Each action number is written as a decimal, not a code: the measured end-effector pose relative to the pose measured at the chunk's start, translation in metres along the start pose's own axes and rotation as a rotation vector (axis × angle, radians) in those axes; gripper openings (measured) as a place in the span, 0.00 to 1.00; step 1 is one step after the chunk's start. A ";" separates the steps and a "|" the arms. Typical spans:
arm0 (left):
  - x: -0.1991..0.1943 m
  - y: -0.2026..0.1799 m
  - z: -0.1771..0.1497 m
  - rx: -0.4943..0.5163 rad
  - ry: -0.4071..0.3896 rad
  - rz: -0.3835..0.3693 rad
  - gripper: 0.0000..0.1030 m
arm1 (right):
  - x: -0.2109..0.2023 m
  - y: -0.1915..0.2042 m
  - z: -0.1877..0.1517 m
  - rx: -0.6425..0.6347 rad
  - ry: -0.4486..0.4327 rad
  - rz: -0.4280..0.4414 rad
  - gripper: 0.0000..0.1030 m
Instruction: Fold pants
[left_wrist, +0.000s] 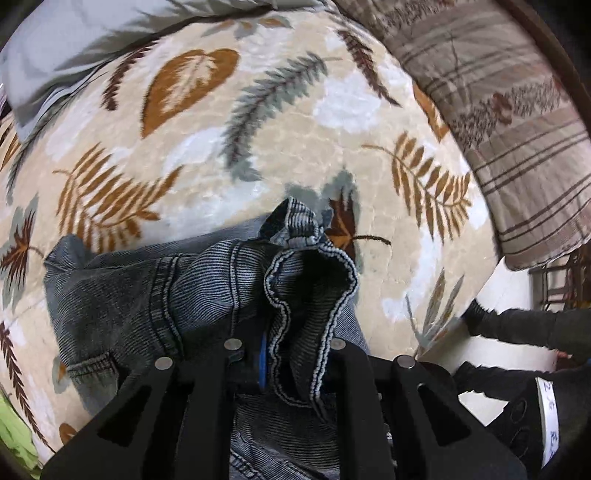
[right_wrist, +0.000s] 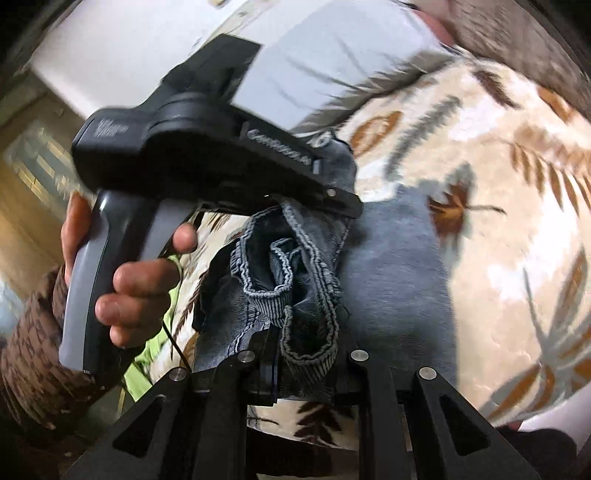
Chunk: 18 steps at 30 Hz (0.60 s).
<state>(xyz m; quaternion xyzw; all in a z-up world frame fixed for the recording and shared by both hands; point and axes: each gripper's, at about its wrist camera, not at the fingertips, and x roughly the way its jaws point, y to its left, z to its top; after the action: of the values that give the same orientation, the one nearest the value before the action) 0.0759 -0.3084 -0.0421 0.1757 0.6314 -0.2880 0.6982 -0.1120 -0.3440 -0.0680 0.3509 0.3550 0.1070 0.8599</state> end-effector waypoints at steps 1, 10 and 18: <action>0.005 -0.004 0.002 0.007 0.010 0.013 0.11 | 0.000 -0.006 -0.001 0.017 0.002 -0.001 0.16; 0.031 -0.019 0.005 0.039 0.042 0.096 0.13 | 0.005 -0.046 -0.005 0.161 0.028 0.038 0.18; 0.032 -0.043 0.010 0.087 0.051 0.189 0.22 | 0.008 -0.077 -0.008 0.326 0.054 0.110 0.36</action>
<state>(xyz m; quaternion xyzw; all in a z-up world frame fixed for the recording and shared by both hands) 0.0582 -0.3530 -0.0669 0.2718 0.6166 -0.2433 0.6977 -0.1164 -0.3923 -0.1282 0.5017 0.3708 0.1042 0.7746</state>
